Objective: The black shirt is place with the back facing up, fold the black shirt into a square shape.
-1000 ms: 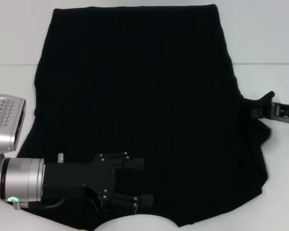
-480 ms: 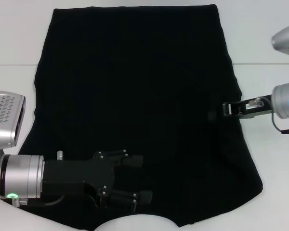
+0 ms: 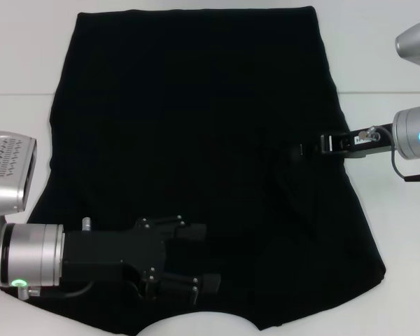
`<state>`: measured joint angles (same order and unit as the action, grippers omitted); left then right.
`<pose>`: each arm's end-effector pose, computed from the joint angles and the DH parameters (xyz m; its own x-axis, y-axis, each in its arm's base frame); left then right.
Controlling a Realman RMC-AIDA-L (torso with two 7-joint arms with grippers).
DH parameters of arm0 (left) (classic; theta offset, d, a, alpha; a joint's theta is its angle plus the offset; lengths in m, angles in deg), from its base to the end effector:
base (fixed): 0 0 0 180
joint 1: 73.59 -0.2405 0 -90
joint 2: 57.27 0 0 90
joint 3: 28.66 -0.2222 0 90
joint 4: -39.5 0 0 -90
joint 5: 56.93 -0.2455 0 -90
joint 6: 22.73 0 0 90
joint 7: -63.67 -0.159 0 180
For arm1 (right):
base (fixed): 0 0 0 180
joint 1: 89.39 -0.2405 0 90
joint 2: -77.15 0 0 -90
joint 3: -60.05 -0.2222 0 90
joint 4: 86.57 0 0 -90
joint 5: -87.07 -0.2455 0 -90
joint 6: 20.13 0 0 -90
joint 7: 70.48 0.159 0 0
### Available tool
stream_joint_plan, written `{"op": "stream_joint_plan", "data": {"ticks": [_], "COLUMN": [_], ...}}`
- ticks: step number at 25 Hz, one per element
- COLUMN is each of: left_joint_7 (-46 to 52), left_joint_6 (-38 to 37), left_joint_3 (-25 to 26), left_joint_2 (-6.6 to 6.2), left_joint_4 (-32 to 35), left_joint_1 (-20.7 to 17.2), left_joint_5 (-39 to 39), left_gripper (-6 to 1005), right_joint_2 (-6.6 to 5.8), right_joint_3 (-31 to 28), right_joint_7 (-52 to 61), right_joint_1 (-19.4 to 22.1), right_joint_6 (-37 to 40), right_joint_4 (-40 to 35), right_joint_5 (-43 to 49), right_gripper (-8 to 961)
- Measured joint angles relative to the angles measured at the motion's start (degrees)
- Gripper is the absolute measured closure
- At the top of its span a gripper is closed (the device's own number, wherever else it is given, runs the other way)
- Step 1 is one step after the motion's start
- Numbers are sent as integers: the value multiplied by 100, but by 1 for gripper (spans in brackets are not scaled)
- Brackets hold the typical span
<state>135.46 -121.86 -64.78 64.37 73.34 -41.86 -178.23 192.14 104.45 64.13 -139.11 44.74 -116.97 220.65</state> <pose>-0.2368 0.3119 -0.0254 0.8072 0.2923 0.5129 0.3220 -0.9462 0.0327 0.2164 0.4494 -0.0076 0.4144 -0.8361 -0.3596 -0.9097 -0.3691 -0.1903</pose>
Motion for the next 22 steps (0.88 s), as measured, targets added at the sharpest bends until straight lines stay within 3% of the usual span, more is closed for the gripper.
{"op": "stream_joint_plan", "data": {"ticks": [5,10,11,16,22], "left_joint_7": [79,431,913,1775,2143], "left_joint_6": [4,1,-46,-155,-491], "left_joint_3": [0,54,71,224,1368], "left_joint_2": [0,-16,-81,-195,-312], "left_joint_4": [2,114,225,595,1188], "left_joint_1": [-2,2,-38,-295,-669], "left_joint_5": [2,-14,-35,-105,-589], "left_gripper": [66,66,66,67,68], "right_joint_2": [-65,-133,-127,29,253], "right_joint_3": [-18,-18,-18,-15,-18], "right_joint_7": [-167,-770,-919,-1700,-2319], "right_joint_1": [77,326,387,693,833], "right_joint_6": [204,623,691,960,1130], "right_joint_4": [-95,-87,-80,-74,-47], "right_joint_5": [-318,-1083,-1213,-1720,-1974], "right_gripper": [701,440,414,286,234]}}
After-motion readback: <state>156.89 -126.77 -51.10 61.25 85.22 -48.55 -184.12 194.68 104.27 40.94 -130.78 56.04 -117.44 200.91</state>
